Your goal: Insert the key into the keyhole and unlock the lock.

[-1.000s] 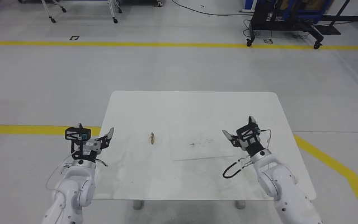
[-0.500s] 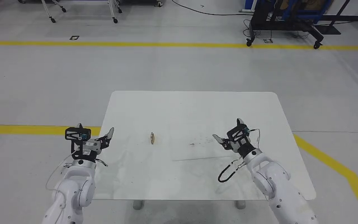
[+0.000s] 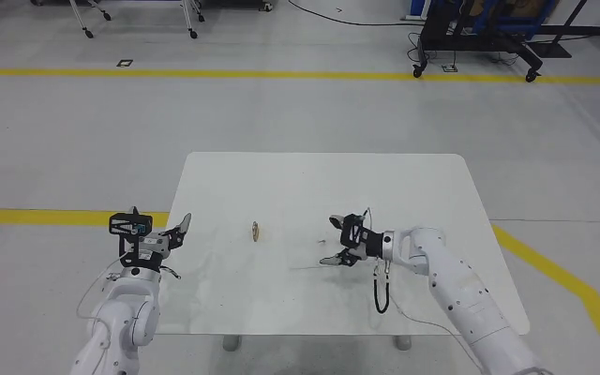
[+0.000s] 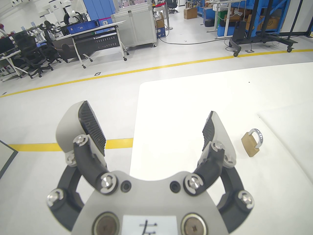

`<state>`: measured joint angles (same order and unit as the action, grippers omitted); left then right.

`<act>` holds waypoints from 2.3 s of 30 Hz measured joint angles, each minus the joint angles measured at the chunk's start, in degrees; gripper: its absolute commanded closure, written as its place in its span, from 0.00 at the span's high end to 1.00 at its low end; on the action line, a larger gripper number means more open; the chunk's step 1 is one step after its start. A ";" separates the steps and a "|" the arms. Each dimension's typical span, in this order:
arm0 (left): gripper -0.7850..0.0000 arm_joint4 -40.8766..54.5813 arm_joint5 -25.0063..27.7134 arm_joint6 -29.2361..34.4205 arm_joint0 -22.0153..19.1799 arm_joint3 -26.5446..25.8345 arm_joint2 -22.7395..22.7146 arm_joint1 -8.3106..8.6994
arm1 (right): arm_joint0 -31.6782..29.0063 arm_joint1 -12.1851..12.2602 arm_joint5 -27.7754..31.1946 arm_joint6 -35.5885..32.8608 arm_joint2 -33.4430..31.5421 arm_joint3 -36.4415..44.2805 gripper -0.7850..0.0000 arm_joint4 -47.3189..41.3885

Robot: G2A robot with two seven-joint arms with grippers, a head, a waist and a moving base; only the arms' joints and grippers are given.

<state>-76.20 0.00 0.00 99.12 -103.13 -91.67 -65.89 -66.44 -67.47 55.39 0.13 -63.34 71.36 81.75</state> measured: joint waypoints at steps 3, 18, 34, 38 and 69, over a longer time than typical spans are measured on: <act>1.00 0.00 0.00 0.00 0.00 0.00 0.00 0.00 | 3.28 -0.44 0.36 -1.52 2.78 -2.60 0.61 3.36; 1.00 0.00 0.00 0.00 0.00 0.00 0.00 0.00 | 11.64 -2.45 -1.07 -0.56 12.18 -10.66 0.12 11.80; 1.00 0.00 0.00 0.00 0.00 0.00 0.00 0.00 | 13.18 -2.17 -1.84 2.14 13.55 -11.58 0.00 14.57; 1.00 0.00 0.00 0.00 0.00 0.00 0.00 0.00 | 13.04 -1.82 -1.82 3.79 13.00 -10.68 0.00 14.49; 1.00 -3.01 -0.36 -0.53 0.54 -2.20 0.77 0.02 | 8.35 1.00 -2.63 6.86 8.39 -4.67 0.00 15.92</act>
<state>-79.21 -0.36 -0.53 99.66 -105.33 -90.90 -65.87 -58.09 -66.46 52.76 6.99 -54.95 66.69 97.67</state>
